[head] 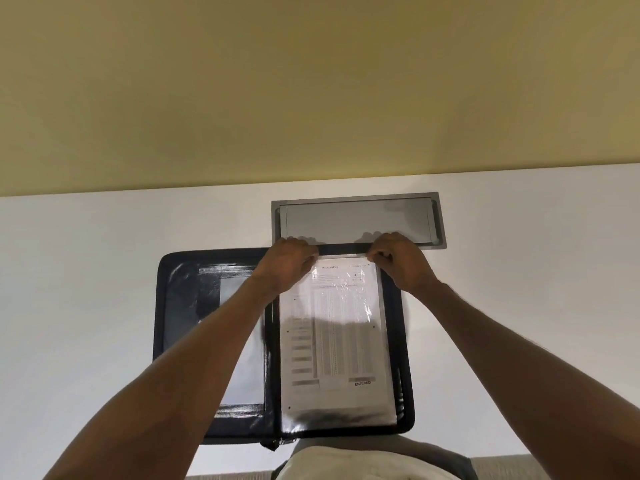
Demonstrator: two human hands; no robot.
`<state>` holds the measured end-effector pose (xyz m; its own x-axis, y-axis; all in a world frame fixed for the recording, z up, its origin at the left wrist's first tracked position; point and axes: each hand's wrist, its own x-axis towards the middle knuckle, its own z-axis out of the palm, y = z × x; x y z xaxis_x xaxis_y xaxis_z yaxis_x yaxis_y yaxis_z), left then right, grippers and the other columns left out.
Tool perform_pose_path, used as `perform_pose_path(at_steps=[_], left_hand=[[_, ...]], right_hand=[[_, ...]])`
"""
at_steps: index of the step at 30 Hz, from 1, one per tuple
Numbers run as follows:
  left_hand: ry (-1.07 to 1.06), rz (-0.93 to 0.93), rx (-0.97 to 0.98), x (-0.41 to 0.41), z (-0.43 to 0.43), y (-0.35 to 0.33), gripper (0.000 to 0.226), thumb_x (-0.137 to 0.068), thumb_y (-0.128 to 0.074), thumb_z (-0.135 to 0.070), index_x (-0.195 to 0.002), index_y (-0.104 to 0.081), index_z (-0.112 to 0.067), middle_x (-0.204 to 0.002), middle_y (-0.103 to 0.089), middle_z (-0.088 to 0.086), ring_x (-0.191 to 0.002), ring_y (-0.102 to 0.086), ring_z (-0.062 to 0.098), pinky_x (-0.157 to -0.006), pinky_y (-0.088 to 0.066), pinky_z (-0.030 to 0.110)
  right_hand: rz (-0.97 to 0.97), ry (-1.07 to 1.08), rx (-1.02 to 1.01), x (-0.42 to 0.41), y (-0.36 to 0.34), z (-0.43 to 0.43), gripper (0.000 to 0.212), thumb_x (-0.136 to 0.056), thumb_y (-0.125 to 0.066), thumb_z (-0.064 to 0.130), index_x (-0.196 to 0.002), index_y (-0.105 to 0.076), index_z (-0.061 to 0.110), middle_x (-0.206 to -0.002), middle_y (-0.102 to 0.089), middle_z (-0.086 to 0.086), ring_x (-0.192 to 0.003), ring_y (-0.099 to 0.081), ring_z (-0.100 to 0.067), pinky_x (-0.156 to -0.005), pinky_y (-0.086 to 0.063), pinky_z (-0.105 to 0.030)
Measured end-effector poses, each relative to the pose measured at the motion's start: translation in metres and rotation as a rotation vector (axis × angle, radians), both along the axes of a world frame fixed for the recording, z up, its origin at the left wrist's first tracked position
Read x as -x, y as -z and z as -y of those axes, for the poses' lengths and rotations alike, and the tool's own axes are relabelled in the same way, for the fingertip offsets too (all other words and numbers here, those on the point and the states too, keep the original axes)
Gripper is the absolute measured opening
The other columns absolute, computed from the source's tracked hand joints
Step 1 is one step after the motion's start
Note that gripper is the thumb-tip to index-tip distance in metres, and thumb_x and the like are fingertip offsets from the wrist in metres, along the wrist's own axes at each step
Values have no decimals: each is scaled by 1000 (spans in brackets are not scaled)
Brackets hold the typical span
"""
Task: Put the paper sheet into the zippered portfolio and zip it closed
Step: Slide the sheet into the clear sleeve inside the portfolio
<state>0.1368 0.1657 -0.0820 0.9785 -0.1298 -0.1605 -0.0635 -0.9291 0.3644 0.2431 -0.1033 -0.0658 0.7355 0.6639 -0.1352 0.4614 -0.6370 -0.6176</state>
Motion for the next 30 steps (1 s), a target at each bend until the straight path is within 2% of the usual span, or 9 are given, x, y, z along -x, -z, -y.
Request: perform_pose_path(at_steps=[5, 10, 14, 16, 18, 20, 22, 26, 30], left_hand=[[30, -13, 44, -1, -5, -1, 16, -105, -48, -27, -105, -63, -24, -97, -71, -1, -81, -64, 25, -81, -46, 37], [37, -72, 188, -2, -5, -7, 14, -103, -53, -14, -96, -64, -18, -94, -71, -3, -73, -59, 14, -78, -49, 34], [23, -166, 259, -1, -10, -4, 13, -99, -58, -16, -91, -61, -25, -94, -68, -9, -75, -67, 12, -84, -57, 37], [41, -202, 246, -1, -8, -5, 8, -99, -61, -19, -93, -61, -25, -94, -64, -11, -74, -66, 14, -85, -54, 35], [58, -232, 217, -2, -7, -5, 2, -99, -61, -21, -100, -63, -23, -98, -62, -10, -79, -65, 18, -77, -47, 29], [52, -251, 193, -4, -6, -5, 13, -98, -60, -20, -110, -66, -20, -104, -65, -6, -83, -62, 18, -76, -41, 26], [48, -270, 192, -6, -5, -6, 15, -97, -59, -19, -109, -67, -22, -104, -69, -5, -85, -61, 16, -79, -43, 26], [-8, -263, 152, -12, -7, -9, 8, -97, -63, -29, -100, -70, -26, -86, -65, -15, -82, -62, 13, -92, -50, 33], [-78, -208, 177, -11, -8, -7, 14, -95, -67, -18, -88, -74, -28, -86, -77, -10, -76, -67, 9, -89, -58, 37]], right_hand=[[-80, -28, 19, -4, 2, 3, 7, -93, -67, 15, -94, -72, 20, -88, -70, 8, -78, -59, -11, -74, -55, -30], [-142, -114, 97, -6, 2, 6, 6, -94, -65, 14, -98, -67, 17, -87, -68, 3, -76, -60, -12, -73, -56, -31], [-190, -171, 151, -7, 2, 2, 26, -84, -78, 32, -106, -67, 22, -92, -67, 7, -83, -61, -13, -80, -51, -31], [-143, -231, 233, -9, 3, -3, 26, -85, -76, 36, -106, -66, 24, -96, -67, 7, -92, -59, -15, -90, -41, -33], [-76, -290, 342, -11, 2, -9, 18, -91, -69, 36, -104, -67, 24, -101, -67, 4, -100, -56, -18, -94, -32, -34], [2, -339, 429, -12, 1, -13, 13, -96, -60, 34, -101, -66, 24, -102, -67, 1, -102, -57, -21, -97, -33, -37], [59, -366, 490, -12, -1, -15, 15, -99, -55, 33, -103, -65, 23, -100, -68, 0, -101, -58, -23, -98, -37, -40], [96, -284, 520, -12, -9, -18, 7, -97, -60, 27, -96, -66, 24, -96, -66, -1, -96, -60, -22, -98, -41, -41], [141, -102, 519, -12, -8, -16, 8, -92, -69, 30, -86, -70, 24, -97, -68, 1, -94, -65, -20, -95, -49, -37]])
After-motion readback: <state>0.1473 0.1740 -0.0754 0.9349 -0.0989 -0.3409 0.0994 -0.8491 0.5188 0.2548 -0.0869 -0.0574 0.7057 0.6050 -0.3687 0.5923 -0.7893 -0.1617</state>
